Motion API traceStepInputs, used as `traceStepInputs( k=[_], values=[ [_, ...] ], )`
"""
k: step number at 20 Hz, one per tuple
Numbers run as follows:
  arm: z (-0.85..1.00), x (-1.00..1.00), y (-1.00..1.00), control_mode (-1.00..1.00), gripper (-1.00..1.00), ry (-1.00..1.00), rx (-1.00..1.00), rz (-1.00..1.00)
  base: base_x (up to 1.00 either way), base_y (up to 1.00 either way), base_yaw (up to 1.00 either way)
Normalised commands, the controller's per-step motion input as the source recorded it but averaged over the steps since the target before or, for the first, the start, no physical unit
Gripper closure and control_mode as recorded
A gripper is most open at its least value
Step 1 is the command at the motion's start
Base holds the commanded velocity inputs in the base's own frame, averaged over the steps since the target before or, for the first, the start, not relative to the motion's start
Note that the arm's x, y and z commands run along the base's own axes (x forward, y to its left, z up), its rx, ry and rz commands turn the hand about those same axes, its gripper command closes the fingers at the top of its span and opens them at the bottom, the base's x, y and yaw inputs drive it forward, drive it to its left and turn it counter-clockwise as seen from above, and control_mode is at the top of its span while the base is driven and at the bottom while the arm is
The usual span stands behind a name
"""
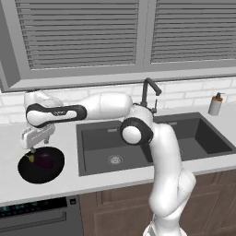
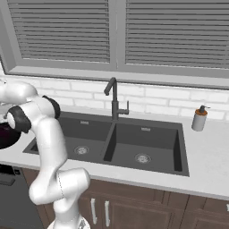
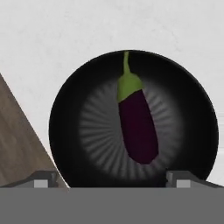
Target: Pick the eggplant from the sink and place it in the bowl. Then pick the bowl and place it in the microwave. Then close the microwave door and press the start button.
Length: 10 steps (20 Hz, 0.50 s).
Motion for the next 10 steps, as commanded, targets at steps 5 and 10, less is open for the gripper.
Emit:
traceStepInputs(
  k=[5, 10],
  values=[
    [0.07, -0.02, -0.69, -1.00, -1.00, 0.00, 0.20, -0.27, 0.00, 0.00, 0.00],
    [-0.16, 0.00, -0.45, -1.00, -1.00, 0.01, 0.04, -0.28, 0.00, 0.00, 0.00]
  ],
)
